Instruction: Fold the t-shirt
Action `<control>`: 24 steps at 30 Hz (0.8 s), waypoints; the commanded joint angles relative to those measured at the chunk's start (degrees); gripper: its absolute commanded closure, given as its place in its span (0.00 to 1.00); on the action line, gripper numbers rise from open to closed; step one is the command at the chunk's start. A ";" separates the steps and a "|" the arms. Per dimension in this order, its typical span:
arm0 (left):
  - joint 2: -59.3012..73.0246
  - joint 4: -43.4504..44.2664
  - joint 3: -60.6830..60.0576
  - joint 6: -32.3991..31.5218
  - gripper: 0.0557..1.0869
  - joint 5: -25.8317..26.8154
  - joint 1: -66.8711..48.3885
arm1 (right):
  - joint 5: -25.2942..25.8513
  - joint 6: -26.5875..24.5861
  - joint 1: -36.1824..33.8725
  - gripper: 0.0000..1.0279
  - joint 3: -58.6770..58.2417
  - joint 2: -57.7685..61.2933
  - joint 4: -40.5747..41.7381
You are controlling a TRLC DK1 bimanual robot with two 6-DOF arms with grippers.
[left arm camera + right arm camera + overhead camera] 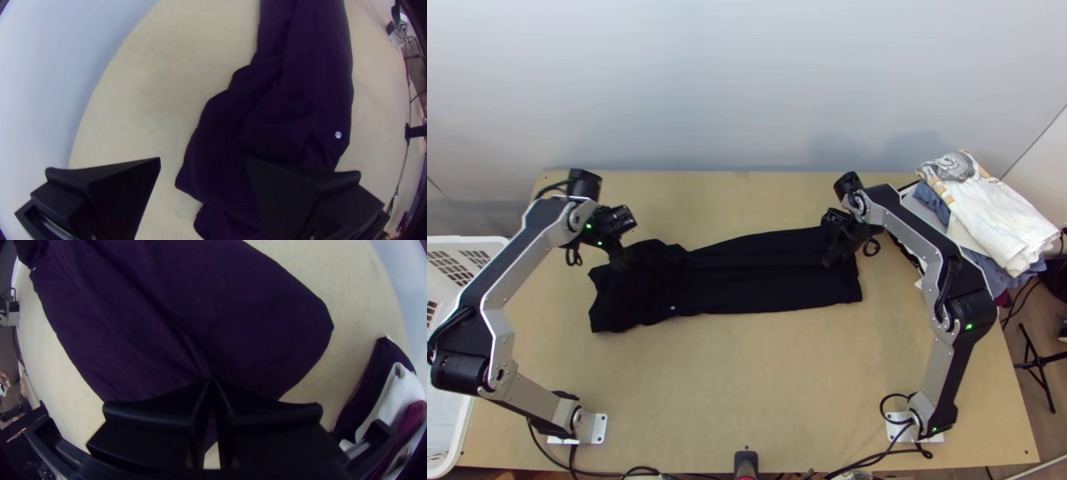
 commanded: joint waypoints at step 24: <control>-20.42 -7.93 -9.31 -39.70 0.06 9.60 -9.15 | 0.17 3.17 -0.62 0.60 2.26 -0.23 1.58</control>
